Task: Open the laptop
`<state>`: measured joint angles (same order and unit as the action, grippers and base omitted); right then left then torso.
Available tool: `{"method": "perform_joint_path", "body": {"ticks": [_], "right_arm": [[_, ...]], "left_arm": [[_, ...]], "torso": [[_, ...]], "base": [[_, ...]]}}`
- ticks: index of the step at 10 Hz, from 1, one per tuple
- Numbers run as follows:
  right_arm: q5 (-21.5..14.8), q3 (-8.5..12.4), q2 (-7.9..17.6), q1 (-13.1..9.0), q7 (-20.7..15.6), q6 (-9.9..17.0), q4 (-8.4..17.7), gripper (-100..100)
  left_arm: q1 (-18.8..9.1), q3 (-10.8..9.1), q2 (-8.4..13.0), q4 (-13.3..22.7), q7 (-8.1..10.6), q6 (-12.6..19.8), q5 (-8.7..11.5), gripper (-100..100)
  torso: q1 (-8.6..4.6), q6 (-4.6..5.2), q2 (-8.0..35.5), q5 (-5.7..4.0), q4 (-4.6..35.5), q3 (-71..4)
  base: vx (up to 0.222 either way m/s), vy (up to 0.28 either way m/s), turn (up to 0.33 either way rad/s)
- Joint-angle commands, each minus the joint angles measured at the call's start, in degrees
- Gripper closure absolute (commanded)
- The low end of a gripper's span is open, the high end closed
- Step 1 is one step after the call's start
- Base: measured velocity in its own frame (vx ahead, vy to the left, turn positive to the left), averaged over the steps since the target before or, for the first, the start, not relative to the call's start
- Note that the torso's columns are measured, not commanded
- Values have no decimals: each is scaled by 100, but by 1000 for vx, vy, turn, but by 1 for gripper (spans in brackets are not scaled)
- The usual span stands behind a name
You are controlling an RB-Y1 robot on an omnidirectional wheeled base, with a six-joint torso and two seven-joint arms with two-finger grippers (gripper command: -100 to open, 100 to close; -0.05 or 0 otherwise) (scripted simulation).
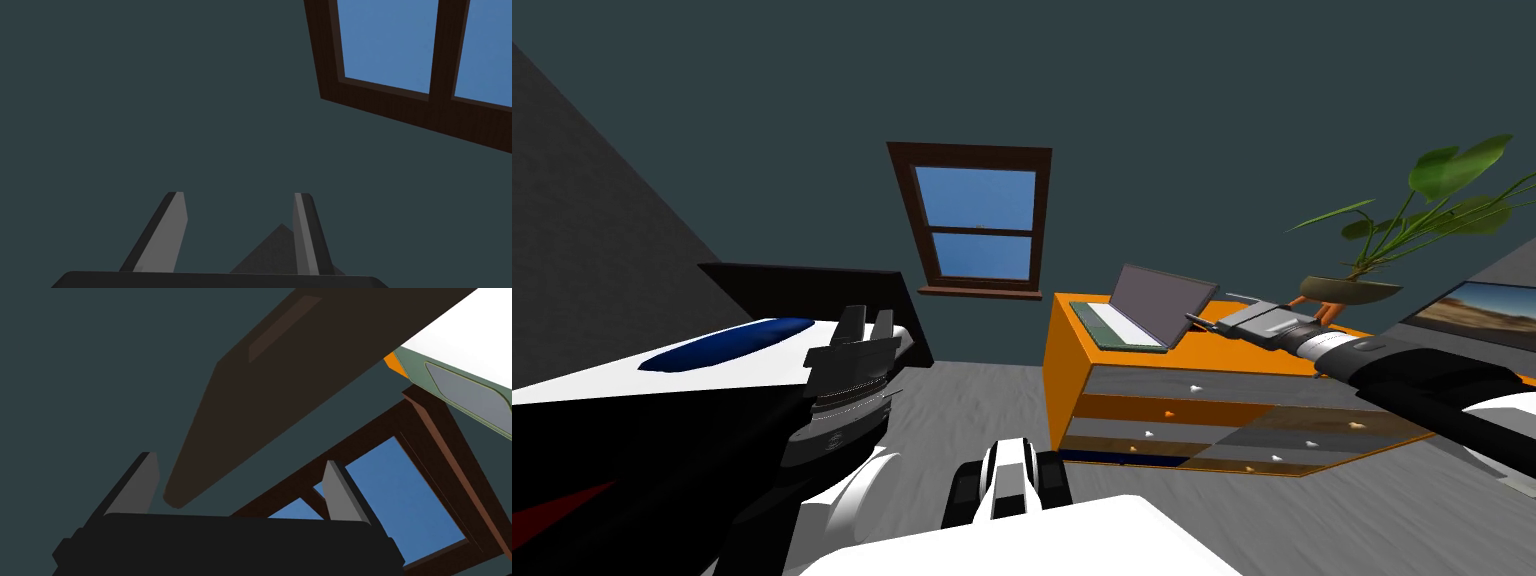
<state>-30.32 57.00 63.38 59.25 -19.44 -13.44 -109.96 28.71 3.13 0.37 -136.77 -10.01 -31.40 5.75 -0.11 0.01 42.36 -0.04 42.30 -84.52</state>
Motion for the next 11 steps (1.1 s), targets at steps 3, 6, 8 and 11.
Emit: {"method": "perform_joint_path", "body": {"ticks": [3, 6, 8, 11], "right_arm": [[-212, 12, 35, 61, -208, 168, -117, 100], [-558, -71, -6, 60, -590, 386, -287, 100], [-789, -126, -33, 59, -845, 531, -400, 100], [-1135, -210, -74, 58, -1228, 748, -570, 100]], "left_arm": [[0, 0, 0, 0, 0, 0, 0, 0], [-1, 1, -1, 0, 0, 0, 0, 0], [-1, 0, 0, 0, 0, 0, 0, 0], [0, 0, 0, 0, 0, 0, 0, 0]], "torso": [[8, -1, 3, 3, 1, 2], [24, -2, -7, 9, -2, -5], [7, -1, -10, 3, -3, -6], [8, -1, -8, 3, -2, -5]], "base": [[-2, 17, 1], [-21, 70, 42], [-12, 60, 31], [-9, 51, 32]]}}
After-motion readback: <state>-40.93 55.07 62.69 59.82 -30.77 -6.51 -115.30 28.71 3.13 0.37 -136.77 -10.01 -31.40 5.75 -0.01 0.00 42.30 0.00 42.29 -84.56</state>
